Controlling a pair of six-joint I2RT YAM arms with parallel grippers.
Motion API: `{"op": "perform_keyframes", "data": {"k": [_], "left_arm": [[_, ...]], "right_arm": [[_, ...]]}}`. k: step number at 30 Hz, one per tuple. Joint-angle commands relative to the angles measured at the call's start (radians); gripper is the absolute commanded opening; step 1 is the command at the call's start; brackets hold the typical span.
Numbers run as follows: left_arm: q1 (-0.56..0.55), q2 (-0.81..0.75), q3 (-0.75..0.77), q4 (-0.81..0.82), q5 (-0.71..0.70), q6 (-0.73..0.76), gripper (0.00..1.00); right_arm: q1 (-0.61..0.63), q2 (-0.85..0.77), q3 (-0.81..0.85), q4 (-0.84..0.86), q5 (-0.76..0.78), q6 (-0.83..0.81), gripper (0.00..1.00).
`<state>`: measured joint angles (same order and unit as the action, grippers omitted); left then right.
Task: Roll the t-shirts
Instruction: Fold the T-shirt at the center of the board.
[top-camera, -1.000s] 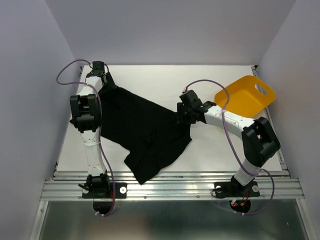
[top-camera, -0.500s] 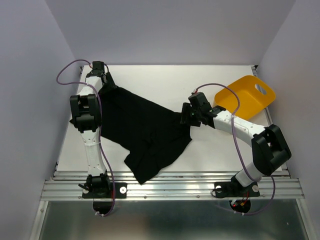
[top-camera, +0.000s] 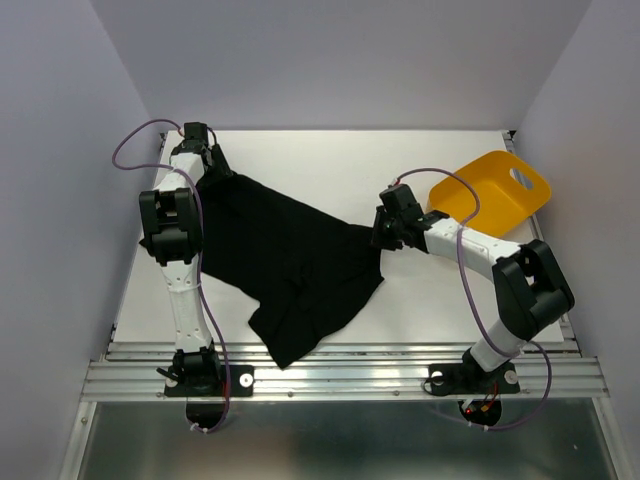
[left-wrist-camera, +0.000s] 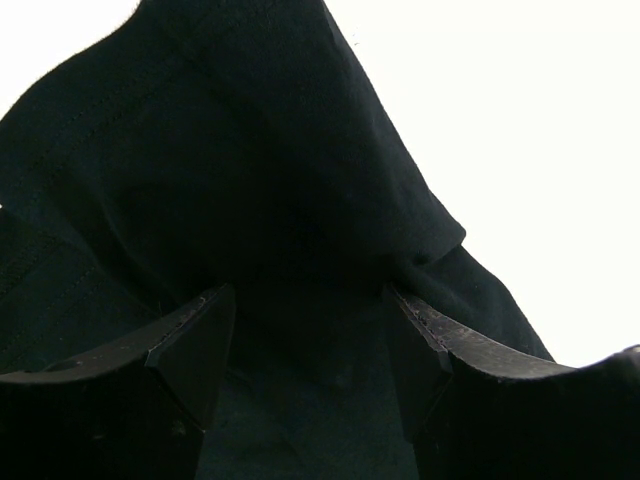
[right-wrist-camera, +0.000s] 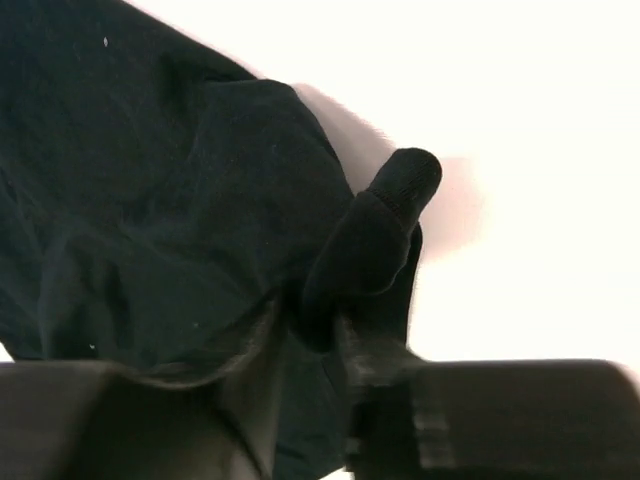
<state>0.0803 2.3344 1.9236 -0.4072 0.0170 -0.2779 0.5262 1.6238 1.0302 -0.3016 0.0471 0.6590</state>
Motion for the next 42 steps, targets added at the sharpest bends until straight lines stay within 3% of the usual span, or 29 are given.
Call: {"op": "perform_keyframes", "data": {"k": [1,6,20,21,25,27,31,34,42], "left_arm": [[0.007,-0.049,-0.021,-0.028,0.003,0.006,0.71],[0.007,-0.047,-0.018,-0.030,-0.002,0.009,0.71],[0.009,-0.035,-0.014,-0.035,-0.005,0.020,0.71],[0.009,-0.037,-0.014,-0.035,-0.006,0.022,0.71],[0.009,-0.037,-0.015,-0.033,-0.003,0.020,0.71],[0.009,-0.038,-0.015,-0.031,0.004,0.020,0.71],[0.009,-0.043,-0.023,-0.028,0.001,0.022,0.71],[0.009,-0.041,-0.025,-0.028,0.003,0.020,0.71],[0.009,-0.040,-0.026,-0.028,0.001,0.017,0.71]], "right_arm": [[-0.009,-0.008,0.037,0.062,0.033,-0.019,0.16],[-0.070,-0.021,0.050,0.062,0.039,-0.025,0.01],[-0.212,-0.021,0.059,0.142,-0.194,-0.009,0.02],[-0.221,-0.013,0.071,0.144,-0.190,-0.015,0.03],[-0.221,0.025,0.103,0.139,-0.176,-0.036,0.34],[-0.221,0.038,0.100,0.139,-0.202,-0.041,0.39],[-0.221,0.019,0.039,0.166,-0.230,-0.030,0.41],[-0.221,-0.007,-0.012,0.183,-0.240,-0.018,0.50],[-0.201,0.005,-0.061,0.209,-0.257,-0.007,0.53]]}}
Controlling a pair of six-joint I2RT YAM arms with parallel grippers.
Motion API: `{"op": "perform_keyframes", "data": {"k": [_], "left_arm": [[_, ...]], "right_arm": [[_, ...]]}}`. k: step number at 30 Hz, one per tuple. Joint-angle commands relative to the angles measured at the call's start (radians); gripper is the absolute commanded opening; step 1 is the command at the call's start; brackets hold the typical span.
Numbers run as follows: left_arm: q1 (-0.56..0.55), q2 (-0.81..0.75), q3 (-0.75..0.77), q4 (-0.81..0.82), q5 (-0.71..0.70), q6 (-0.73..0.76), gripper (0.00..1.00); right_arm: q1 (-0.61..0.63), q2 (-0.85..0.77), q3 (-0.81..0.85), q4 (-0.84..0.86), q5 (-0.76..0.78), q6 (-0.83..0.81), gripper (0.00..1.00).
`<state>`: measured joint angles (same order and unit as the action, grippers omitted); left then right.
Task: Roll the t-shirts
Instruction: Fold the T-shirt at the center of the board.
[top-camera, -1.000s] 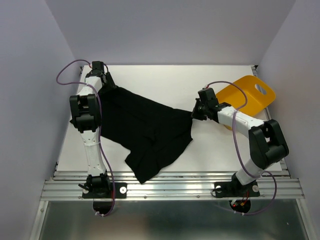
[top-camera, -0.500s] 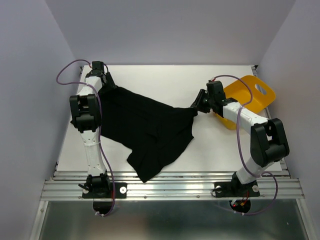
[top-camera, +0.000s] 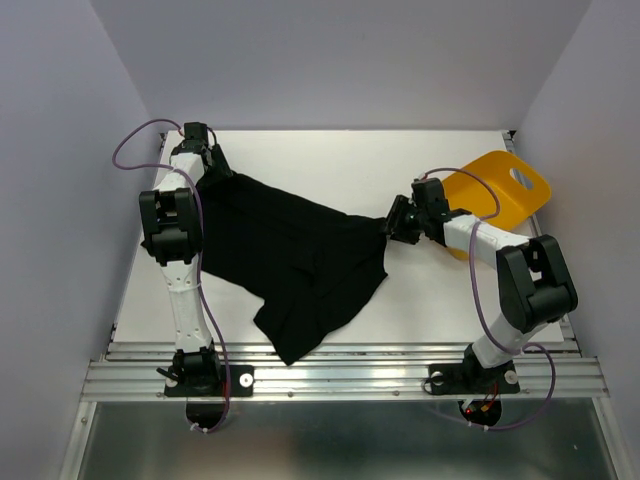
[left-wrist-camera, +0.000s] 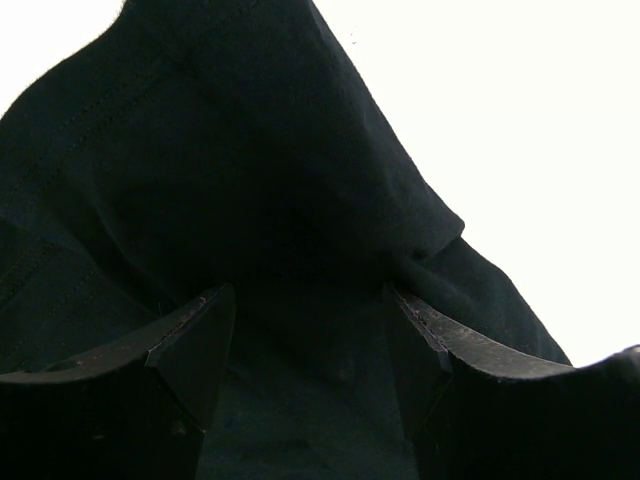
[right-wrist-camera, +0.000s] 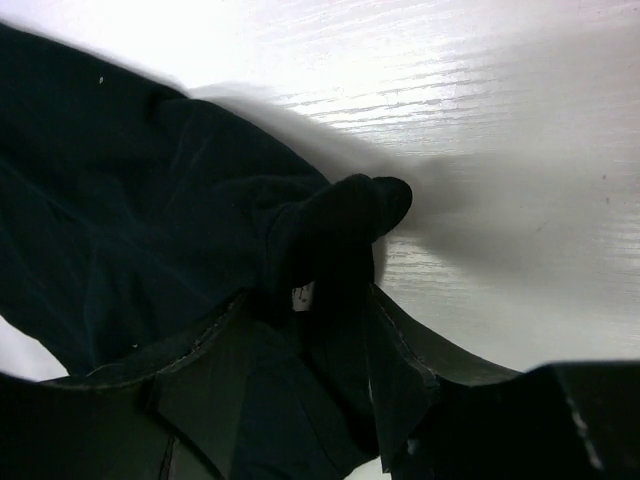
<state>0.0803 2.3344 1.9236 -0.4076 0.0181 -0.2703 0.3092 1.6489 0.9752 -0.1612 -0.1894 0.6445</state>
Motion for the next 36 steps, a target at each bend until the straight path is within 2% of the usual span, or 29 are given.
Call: {"op": "perform_keyframes", "data": {"k": [1,7,8,10,11,17,24,34,36], "left_arm": [[0.009,-0.041,-0.026,-0.030,-0.001,0.009,0.71],[0.009,-0.043,-0.031,-0.031,-0.007,0.008,0.71],[0.009,-0.043,-0.031,-0.031,-0.007,0.009,0.71],[0.009,-0.043,-0.032,-0.031,-0.009,0.009,0.71],[0.009,-0.043,-0.032,-0.031,-0.007,0.008,0.71],[0.009,-0.044,-0.035,-0.033,-0.007,0.011,0.71],[0.018,-0.047,-0.038,-0.031,-0.007,0.014,0.71],[0.021,-0.050,-0.043,-0.027,-0.003,0.014,0.71],[0.022,-0.053,-0.043,-0.028,-0.003,0.014,0.71]], "right_arm": [[0.016,-0.017,-0.009,0.078,-0.030,0.015,0.52],[0.016,0.000,-0.003,0.124,-0.077,0.035,0.34],[0.016,0.000,-0.003,0.133,-0.084,0.038,0.24],[0.016,-0.008,-0.012,0.175,-0.100,0.049,0.13],[0.016,-0.027,-0.036,0.207,-0.108,0.053,0.01],[0.016,-0.112,-0.069,0.177,0.060,0.084,0.01],[0.016,-0.152,-0.078,0.097,0.134,0.084,0.01],[0.016,-0.029,-0.059,0.084,0.243,0.090,0.02],[0.016,-0.028,-0.064,0.083,0.229,0.089,0.24]]}}
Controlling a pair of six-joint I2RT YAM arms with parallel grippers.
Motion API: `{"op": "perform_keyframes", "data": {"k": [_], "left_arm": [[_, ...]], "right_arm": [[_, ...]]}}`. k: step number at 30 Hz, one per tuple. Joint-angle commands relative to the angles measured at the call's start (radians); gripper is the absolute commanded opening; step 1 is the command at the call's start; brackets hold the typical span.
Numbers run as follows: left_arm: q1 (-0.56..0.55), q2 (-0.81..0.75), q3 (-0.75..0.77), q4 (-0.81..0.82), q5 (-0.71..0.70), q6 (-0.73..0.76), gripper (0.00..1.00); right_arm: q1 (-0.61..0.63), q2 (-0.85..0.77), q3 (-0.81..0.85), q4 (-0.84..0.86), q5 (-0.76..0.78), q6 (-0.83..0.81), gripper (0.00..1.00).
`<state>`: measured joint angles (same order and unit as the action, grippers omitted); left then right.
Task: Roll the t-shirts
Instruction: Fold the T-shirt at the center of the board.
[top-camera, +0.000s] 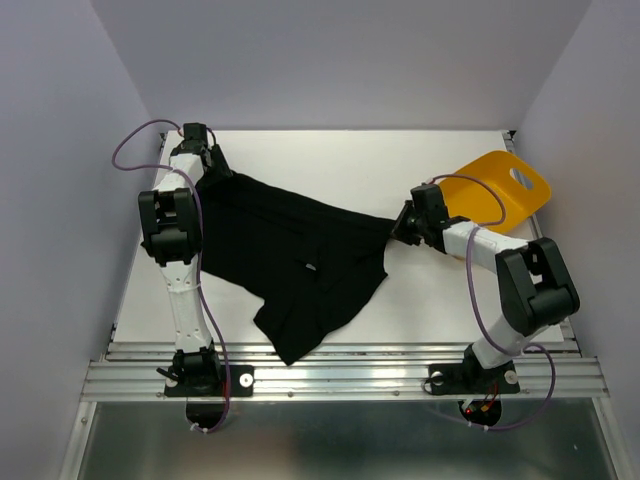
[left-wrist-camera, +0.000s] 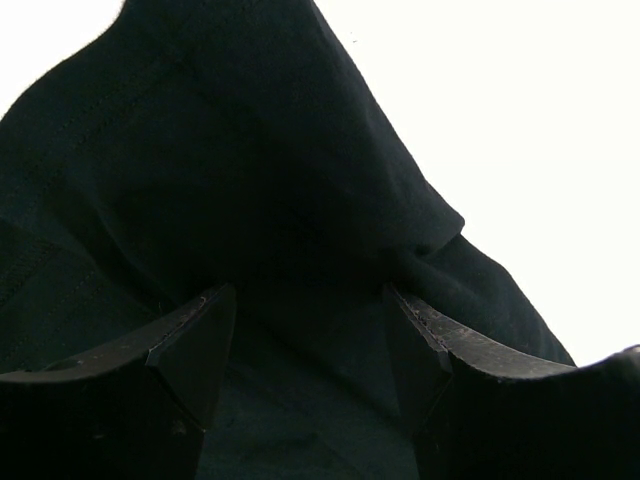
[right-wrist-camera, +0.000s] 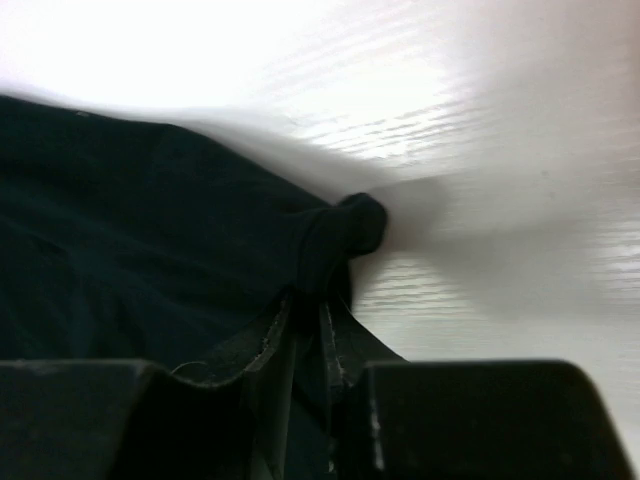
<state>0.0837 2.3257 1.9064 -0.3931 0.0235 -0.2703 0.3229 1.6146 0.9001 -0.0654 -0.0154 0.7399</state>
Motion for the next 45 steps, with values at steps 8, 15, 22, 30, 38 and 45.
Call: {"op": "perform_keyframes", "data": {"k": [8,15,22,30,38,45], "left_arm": [[0.018,-0.081,-0.021,-0.047,0.000,0.013,0.72],[0.014,-0.152,-0.004,-0.046,0.024,0.000,0.72],[-0.004,-0.166,-0.012,-0.049,0.042,-0.001,0.72],[-0.009,-0.098,-0.026,-0.046,0.039,0.008,0.72],[-0.009,-0.072,-0.041,-0.049,0.016,0.011,0.72],[-0.009,-0.109,0.002,-0.067,0.010,0.008,0.72]], "right_arm": [[0.002,-0.130,0.011,-0.068,0.028,-0.028,0.33],[0.094,-0.141,0.111,-0.097,0.025,-0.037,0.33],[0.130,0.048,0.232,-0.066,-0.002,-0.053,0.33],[0.104,0.235,0.243,-0.071,0.066,-0.076,0.33],[0.094,0.205,0.096,-0.073,0.106,-0.074,0.28],[0.126,-0.014,0.057,-0.067,0.103,-0.161,0.49]]}}
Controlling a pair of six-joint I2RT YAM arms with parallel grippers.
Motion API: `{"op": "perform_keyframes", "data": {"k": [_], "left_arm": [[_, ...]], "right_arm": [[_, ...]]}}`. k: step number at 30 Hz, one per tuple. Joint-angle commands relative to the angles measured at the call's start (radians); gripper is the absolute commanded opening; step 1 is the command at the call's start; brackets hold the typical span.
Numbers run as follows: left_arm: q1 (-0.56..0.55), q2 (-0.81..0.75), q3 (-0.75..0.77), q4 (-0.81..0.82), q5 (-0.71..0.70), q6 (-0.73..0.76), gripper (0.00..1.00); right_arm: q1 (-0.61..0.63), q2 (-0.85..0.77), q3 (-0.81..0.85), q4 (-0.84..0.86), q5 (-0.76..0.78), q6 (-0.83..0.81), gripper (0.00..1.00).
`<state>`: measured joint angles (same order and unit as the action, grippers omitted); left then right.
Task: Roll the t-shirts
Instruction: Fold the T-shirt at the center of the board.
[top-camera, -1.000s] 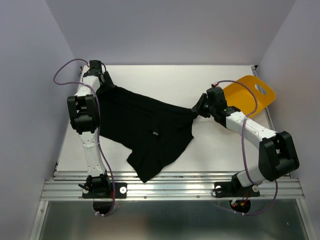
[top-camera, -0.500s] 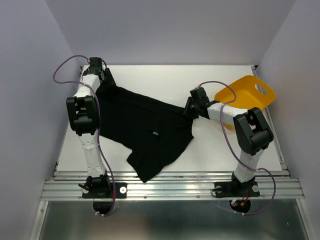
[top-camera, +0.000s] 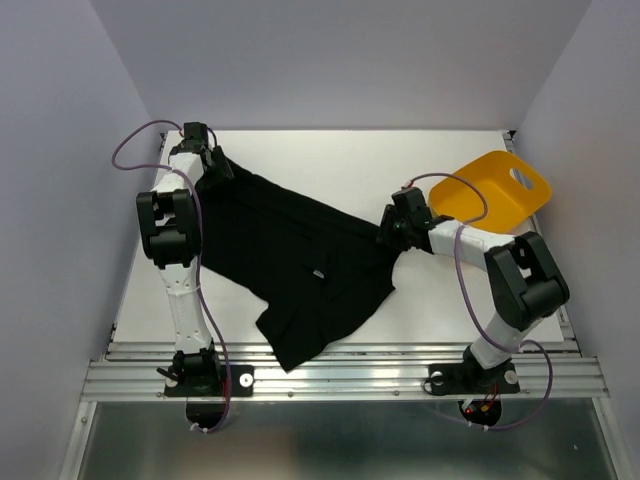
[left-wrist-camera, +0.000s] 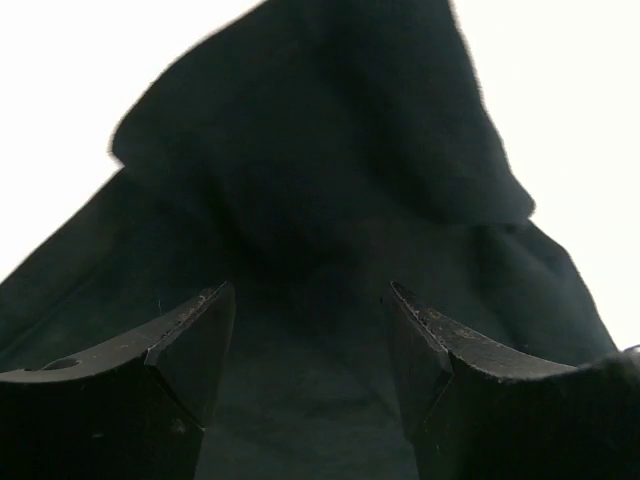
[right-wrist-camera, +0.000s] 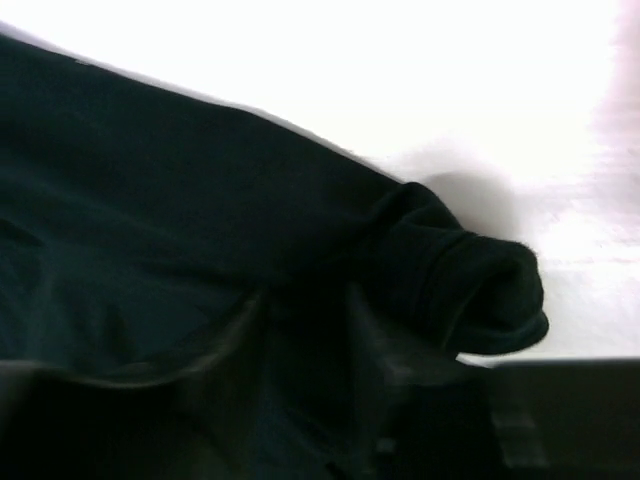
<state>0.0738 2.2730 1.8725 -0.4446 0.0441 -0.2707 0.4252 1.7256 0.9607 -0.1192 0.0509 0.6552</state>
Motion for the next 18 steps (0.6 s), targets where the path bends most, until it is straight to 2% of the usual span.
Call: {"op": "perform_keyframes", "data": {"k": [1,2,5,8,15,18], "left_arm": [[0.001,-0.066,0.036,-0.016,-0.007,0.008,0.72],[0.001,-0.073,0.034,-0.016,-0.007,0.007,0.72],[0.001,-0.092,0.028,-0.014,-0.007,0.004,0.72],[0.001,-0.110,0.016,-0.011,-0.004,0.001,0.72],[0.001,-0.125,0.001,-0.011,-0.010,0.002,0.72],[0.000,-0.125,-0.003,-0.008,-0.009,0.002,0.72]], "right_arm": [[0.068,-0.177,-0.001,-0.005,0.049,-0.094,0.53],[0.093,-0.193,0.024,-0.008,0.075,-0.124,0.58],[0.200,-0.175,0.097,-0.086,0.113,-0.172,0.61],[0.294,-0.127,0.170,-0.126,0.159,-0.189,0.61],[0.498,-0.032,0.219,-0.180,0.205,-0.178,0.61],[0.535,0.002,0.222,-0.186,0.207,-0.138,0.61]]}}
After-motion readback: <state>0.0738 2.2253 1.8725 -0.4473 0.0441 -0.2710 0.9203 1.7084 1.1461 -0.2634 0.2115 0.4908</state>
